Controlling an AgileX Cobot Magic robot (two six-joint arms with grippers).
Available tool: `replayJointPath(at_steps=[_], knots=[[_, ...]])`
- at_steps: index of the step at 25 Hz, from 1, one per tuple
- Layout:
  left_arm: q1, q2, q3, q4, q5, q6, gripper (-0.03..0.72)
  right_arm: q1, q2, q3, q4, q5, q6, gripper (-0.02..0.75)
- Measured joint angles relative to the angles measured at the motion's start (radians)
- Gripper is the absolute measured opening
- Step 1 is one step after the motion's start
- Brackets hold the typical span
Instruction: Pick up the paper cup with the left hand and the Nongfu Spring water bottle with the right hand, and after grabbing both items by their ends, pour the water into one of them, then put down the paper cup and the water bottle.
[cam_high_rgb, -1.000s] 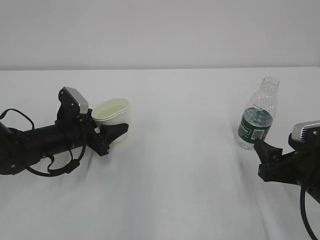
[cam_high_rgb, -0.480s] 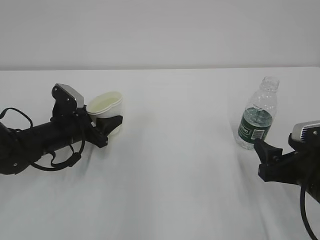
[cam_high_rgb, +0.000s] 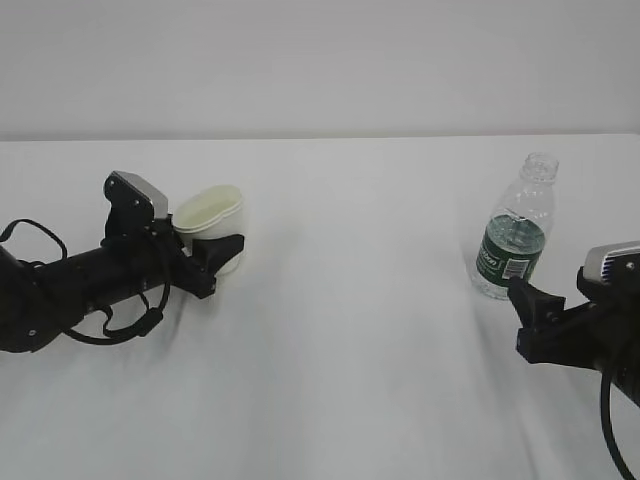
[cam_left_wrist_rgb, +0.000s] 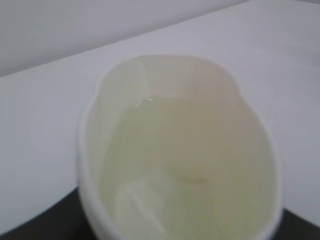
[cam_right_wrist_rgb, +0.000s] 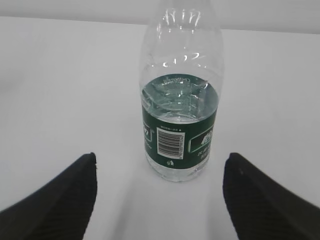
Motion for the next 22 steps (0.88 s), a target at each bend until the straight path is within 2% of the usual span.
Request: replayJointPath(at_steps=[22], knots=[[0.0, 0.012, 0.0, 0.011, 0.0, 0.0, 0.4, 0.0, 0.0, 0.0, 0.0, 0.0, 0.001, 0.588]])
